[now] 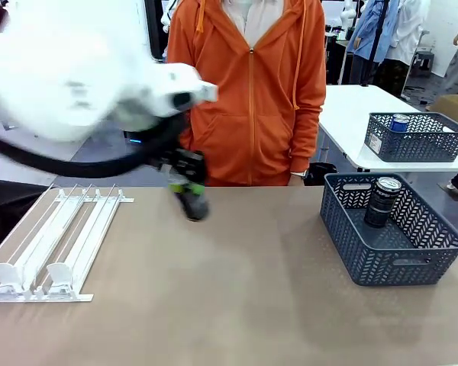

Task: Retrieve and store the cans from the dispenser.
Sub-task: Pick up one can from the Automatic Can Dispenser and place it in the middle of the table.

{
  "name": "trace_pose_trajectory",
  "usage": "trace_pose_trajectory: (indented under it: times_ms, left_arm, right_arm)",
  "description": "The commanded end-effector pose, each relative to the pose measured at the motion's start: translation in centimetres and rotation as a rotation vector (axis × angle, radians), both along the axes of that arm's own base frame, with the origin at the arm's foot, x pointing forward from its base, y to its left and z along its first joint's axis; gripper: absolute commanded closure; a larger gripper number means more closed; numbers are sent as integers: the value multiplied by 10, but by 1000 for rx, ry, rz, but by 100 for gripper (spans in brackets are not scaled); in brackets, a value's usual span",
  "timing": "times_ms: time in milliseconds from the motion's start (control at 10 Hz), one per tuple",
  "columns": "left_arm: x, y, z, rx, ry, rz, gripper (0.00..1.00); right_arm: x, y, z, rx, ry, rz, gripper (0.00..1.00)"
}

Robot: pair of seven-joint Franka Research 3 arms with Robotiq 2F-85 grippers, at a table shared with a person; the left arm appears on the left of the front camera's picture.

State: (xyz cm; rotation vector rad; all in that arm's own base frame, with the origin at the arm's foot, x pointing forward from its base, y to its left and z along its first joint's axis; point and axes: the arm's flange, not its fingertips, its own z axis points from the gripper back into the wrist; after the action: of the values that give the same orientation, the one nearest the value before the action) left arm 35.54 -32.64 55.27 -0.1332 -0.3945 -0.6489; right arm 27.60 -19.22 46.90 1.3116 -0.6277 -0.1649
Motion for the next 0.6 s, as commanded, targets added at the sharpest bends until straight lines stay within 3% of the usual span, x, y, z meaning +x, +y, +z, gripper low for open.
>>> trace_pose_trajectory:
  times_ms: [0, 400, 500]
  left_arm:
    - [58, -47, -18, 111, 40, -98, 100]
    - [66, -115, -129, 265, 197, -337, 100]
    - [62, -121, -129, 326, 136, -362, 100]
  right_arm:
    - [3, 1, 5, 26, -15, -10, 0]
    - [3, 1, 5, 26, -15, -10, 0]
    - [3, 1, 5, 26, -15, -10, 0]
